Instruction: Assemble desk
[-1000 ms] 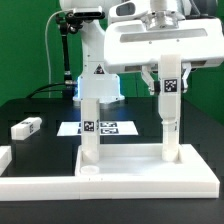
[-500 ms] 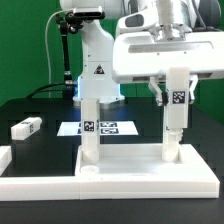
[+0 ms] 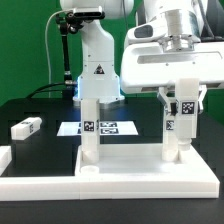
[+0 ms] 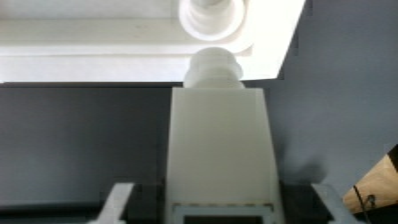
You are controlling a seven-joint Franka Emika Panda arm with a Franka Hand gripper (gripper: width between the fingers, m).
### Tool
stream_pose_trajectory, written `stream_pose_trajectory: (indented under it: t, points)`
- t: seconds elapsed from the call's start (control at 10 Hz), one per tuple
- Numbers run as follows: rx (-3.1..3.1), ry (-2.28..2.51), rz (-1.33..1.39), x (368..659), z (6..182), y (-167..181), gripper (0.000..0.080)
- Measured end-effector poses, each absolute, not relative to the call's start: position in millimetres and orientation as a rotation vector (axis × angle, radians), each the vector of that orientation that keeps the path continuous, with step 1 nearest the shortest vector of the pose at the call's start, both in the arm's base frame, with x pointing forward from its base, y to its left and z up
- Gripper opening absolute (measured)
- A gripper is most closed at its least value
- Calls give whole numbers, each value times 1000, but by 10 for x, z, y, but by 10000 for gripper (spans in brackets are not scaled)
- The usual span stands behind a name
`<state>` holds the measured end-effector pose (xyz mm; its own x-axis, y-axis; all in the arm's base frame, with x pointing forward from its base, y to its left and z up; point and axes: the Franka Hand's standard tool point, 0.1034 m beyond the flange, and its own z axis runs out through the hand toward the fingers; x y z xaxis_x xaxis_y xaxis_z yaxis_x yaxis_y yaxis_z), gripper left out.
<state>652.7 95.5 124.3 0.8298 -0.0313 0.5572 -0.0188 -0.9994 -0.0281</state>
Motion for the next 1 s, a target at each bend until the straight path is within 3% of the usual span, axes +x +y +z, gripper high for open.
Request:
stream_pose_trajectory:
  t: [0.2,1.0]
  points:
    - [-2992,8,-925,6465,1129,1036,287]
    - [-2996,-2,-984,6548,1140,942,287]
